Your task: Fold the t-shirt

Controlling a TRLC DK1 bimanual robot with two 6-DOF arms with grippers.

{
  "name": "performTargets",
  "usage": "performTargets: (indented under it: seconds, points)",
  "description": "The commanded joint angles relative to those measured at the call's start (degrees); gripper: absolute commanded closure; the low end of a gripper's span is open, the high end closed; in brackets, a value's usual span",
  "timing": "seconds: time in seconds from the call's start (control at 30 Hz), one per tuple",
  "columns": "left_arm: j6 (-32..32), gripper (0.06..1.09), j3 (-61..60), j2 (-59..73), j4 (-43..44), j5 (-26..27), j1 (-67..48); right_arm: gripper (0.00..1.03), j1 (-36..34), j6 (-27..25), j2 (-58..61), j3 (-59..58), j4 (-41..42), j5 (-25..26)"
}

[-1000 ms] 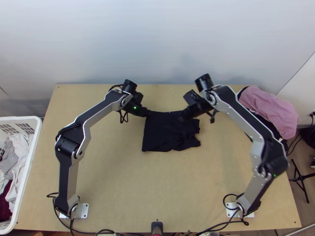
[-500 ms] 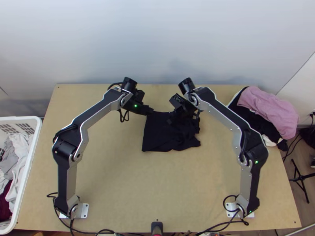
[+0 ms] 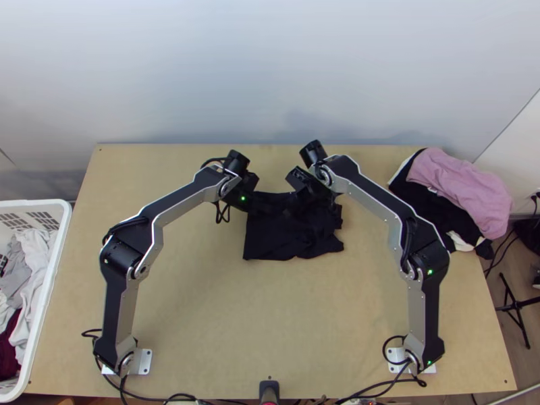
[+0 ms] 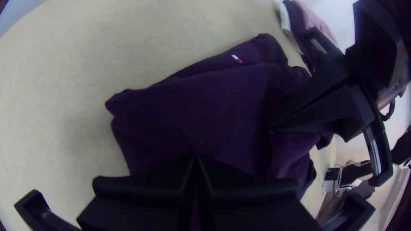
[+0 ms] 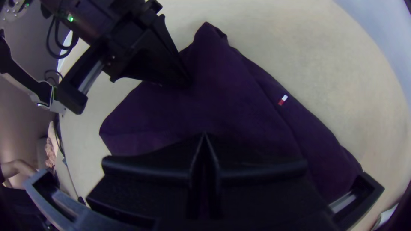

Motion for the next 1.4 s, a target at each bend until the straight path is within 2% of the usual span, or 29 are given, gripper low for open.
performTargets:
  seconds: [0.0, 0.17, 0.53, 0.67, 0.77, 0.97, 1.13, 1.37]
  points:
    - [0.9, 0.99, -0.8, 1.2, -0.1, -3.5, -2.1, 1.0, 1.0, -0.9, 1.1, -1.0, 0.7, 1.5]
    - [2.1, 0.99, 0.3, 3.3, -0.3, -6.9, -2.6, 1.0, 1.0, -1.9, -3.6, -6.2, -3.1, 1.6]
    - [2.6, 0.99, 1.5, 4.7, -1.1, -7.1, -2.6, 1.0, -4.3, -4.6, -38.3, -37.5, -6.1, 3.1]
    - [2.7, 0.99, 1.9, 5.2, -1.1, -7.1, -2.6, 1.0, -4.8, -4.2, -45.4, -39.2, -6.5, 5.2]
    - [2.7, 0.99, 2.7, 5.8, -1.3, -7.1, -2.8, 1.0, -3.9, -2.9, -41.3, -31.4, -5.6, 5.6]
    - [3.7, 0.99, 2.7, 6.1, -2.6, -7.1, -3.5, 1.0, -2.3, -2.7, -25.1, -17.5, -2.9, 5.6]
    - [3.9, 1.0, 2.6, 6.1, -2.6, -7.4, -3.4, 1.0, -2.1, -1.6, -15.3, -13.0, 1.2, 5.8]
    - [4.2, 1.0, 1.6, 6.3, -2.2, -7.5, -2.8, 1.0, -0.9, -1.5, -7.6, -9.0, 3.9, 6.3]
